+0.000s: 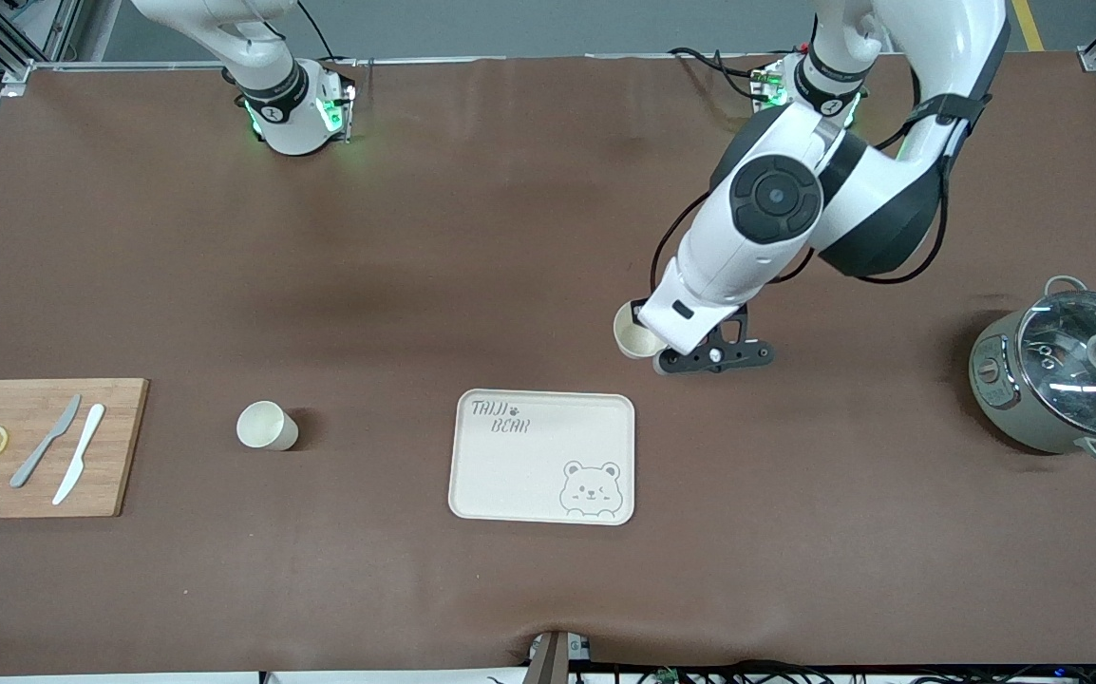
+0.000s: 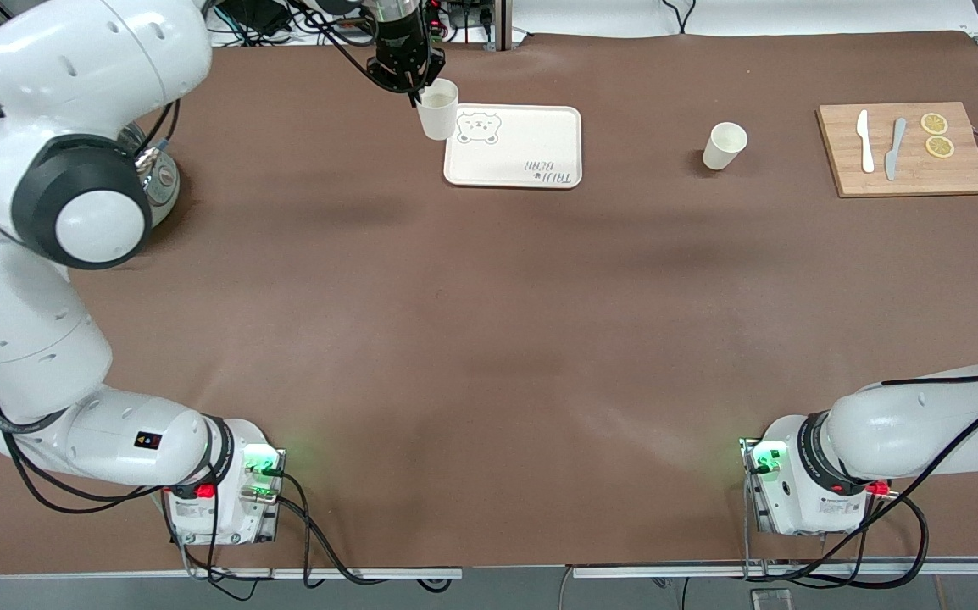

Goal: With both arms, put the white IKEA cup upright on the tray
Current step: 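Lift the white cup with the left gripper and carry it over the tray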

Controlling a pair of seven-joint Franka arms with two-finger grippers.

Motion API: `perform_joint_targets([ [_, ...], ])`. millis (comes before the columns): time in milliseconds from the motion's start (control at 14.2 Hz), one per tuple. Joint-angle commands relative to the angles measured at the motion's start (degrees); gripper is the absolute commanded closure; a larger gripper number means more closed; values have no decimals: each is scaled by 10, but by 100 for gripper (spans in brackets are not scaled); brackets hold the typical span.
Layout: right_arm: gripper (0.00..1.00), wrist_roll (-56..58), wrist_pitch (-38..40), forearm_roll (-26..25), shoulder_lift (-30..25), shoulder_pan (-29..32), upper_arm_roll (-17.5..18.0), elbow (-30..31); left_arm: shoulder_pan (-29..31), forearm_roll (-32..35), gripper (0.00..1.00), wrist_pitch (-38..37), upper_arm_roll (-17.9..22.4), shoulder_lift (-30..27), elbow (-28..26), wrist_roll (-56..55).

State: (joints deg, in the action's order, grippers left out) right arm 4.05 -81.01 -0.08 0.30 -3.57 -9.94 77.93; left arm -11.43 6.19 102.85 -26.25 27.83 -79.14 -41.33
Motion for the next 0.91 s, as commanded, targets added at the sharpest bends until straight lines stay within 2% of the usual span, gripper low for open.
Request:
perform_joint_targets([
  [0,0,-1,-3,-4,0,-6,-1,-2,-54,23,100,-13,44,54,78,-12],
  [211,0,-1,-20,-9,1,-10,1,-2,-135,20,100,16,126,82,96,-13],
  [281,0,1,-21,-11,7,-16,0,-2,-147,18,100,30,138,85,97,-13],
  [562,0,0,-28,-40,15,-38,0,-2,-160,18,100,58,140,129,136,-17],
  [843,0,1,-42,-40,26,-45,0,-3,-160,18,100,113,141,155,143,-18],
])
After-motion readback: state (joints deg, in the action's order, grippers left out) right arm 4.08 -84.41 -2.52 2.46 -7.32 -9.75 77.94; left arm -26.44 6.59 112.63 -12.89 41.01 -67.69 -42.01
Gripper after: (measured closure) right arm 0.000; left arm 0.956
